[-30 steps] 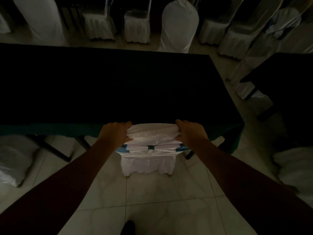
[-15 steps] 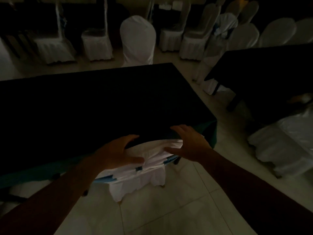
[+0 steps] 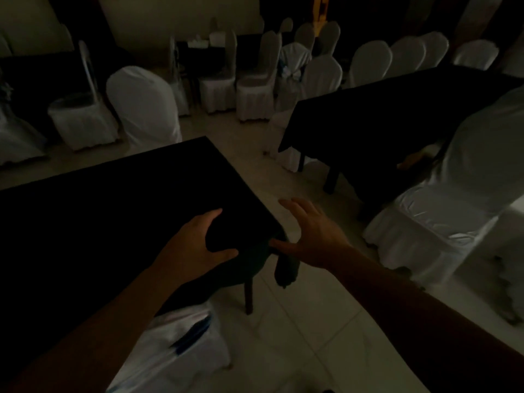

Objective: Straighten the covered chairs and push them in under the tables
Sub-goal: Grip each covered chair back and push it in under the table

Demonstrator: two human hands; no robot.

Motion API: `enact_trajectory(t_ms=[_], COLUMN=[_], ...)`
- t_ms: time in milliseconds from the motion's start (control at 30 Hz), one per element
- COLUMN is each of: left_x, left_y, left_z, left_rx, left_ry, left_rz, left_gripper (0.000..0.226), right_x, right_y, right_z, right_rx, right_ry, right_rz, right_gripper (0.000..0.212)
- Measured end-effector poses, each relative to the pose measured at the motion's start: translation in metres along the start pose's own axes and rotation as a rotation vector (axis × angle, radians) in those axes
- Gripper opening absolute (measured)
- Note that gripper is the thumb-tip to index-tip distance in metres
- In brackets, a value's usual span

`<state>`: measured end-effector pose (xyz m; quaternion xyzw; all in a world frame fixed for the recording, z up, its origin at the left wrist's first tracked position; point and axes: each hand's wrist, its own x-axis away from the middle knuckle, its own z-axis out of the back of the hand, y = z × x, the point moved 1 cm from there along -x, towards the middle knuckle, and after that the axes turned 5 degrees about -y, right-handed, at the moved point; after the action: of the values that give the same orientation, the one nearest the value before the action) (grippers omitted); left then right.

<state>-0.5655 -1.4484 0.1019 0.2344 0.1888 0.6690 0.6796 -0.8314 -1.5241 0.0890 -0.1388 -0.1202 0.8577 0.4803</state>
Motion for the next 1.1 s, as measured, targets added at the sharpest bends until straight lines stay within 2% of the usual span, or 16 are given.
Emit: enact_trajectory(t_ms=[233,433,700,933,1100], left_x=[-0.119,-0.209,-0.363,-0.564,-0.659], left_y=[0.096,0.134,0.13,0.094,0.074], left_z=[-0.045,-0.059,-0.071,-0.064,-0.037], left_rx=[0.034,0.005,0.078,0.166,0.126], left_ry=[0.059,0.137,0.214,0.247,0.307], left_rz=[0.079,0.085,0.101,0.162,0.203], left_gripper=[0.099,0.1,0.091,0.098,0.099], right_x=[-0.049,-0.107,-0.232,-0.423,-0.543], right_y=[0.145,0.226,0.321,0.403,0.431], right_z=[0.076,0.111,0.114,0.116,0.115], right_rx=[-0.068,-0.112,-0.126,-0.004,-0.034], right_ry=[0.012,0.007,-0.038,-0.11,-0.103], right_rz=[0.006,0.035,0.017,0.043,0.121], right_gripper=[0.092,0.092,0.094,0.1,0.095])
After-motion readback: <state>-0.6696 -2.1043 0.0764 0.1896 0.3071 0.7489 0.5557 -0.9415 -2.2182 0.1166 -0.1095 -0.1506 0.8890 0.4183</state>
